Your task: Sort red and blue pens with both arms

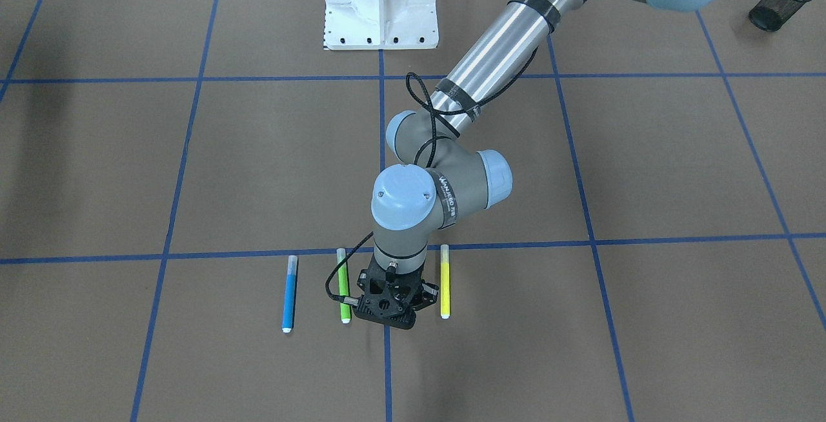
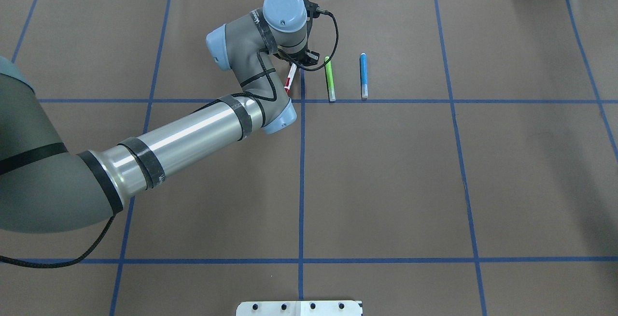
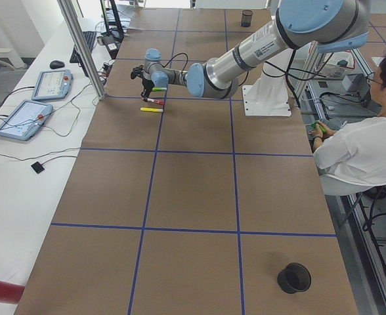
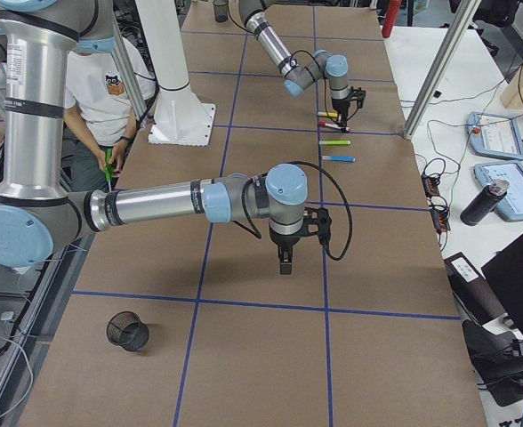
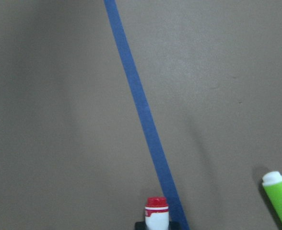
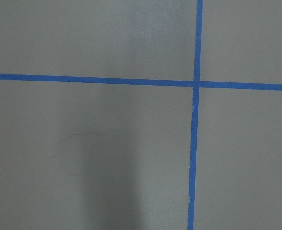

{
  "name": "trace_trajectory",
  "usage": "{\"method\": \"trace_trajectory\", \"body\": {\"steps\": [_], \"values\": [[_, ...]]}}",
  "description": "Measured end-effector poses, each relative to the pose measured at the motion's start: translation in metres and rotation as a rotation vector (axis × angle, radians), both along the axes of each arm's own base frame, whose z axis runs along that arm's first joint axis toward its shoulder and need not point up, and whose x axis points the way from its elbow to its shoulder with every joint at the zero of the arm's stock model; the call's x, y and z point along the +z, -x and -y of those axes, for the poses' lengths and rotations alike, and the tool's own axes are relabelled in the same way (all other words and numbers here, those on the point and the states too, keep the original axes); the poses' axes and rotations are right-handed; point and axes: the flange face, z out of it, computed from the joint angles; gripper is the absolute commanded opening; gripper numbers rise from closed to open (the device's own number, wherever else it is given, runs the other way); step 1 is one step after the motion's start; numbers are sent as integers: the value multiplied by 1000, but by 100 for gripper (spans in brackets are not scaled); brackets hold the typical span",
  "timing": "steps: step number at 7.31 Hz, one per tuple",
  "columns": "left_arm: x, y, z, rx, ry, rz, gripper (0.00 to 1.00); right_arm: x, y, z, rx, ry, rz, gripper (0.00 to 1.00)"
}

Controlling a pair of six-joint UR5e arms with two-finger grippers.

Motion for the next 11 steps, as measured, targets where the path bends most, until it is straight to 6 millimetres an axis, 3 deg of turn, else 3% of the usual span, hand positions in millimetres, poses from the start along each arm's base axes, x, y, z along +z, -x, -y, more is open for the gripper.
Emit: {"method": "trace_trajectory", "body": {"steps": [1,2,3,4,5,7,9,11], "values": [[-15,9,4,-3,10,-26,0,0,0,1,0,-1,-1,100],[-36,31,12,-10,28,-56,0,-1,0,3,0,-3,-2,100],[-48,61,10,-13,46,-75,0,-3,0,6,0,-8,-4,100],[-45,92,-3,-16,55,-86,0,-4,0,9,1,-12,-7,100],[-28,119,-18,-21,56,-94,0,-6,0,12,1,-17,-12,100],[31,185,-48,-86,90,-122,0,-9,0,17,4,-26,-22,100],[101,272,-76,-175,127,-126,0,-7,0,19,3,-24,-25,100],[184,375,-109,-275,166,-93,0,-6,0,20,3,-23,-25,100]]}}
